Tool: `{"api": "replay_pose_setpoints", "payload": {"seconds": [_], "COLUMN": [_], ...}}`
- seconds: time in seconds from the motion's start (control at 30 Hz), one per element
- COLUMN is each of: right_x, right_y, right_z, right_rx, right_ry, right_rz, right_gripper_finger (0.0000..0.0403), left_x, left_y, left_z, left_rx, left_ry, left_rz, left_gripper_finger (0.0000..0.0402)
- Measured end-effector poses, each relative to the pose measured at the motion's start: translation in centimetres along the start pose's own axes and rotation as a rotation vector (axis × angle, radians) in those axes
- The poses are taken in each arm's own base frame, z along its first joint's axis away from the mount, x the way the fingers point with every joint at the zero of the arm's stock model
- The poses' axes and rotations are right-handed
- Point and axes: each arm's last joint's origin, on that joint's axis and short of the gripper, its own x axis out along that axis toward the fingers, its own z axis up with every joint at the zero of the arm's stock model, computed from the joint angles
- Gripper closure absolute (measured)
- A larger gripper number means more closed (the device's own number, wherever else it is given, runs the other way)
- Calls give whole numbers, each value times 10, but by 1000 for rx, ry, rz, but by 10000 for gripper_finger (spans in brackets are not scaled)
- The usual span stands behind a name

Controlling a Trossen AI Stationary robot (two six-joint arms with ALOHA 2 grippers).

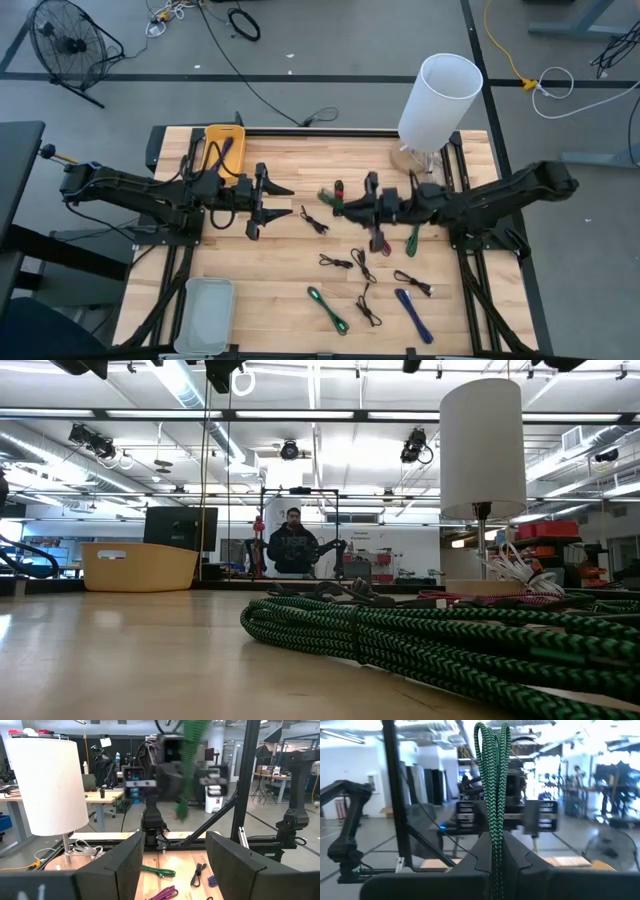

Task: Pick & Place USB Port
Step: Put the green charger cable into the yellow bin

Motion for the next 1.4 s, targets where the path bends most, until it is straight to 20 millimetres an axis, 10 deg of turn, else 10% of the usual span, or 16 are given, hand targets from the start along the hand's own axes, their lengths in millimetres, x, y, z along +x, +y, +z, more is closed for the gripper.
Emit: {"api": "replay_pose_setpoints", "payload": {"seconds": [0.6, 1.4], "right_x": [64, 66], "right_y": [1, -12], "right_z": [-34, -32], "right_rx": [-136, -144], "right_ry": [-13, 4], "right_rz": [-5, -52], "right_gripper_finger": [391, 391], "left_x": [0, 19], "left_y": [0, -3], "left_z": [8, -1], "left_rx": [-31, -26], "left_ry": [-89, -163], "left_rz": [-3, -96], "left_gripper_finger": [181, 181]}}
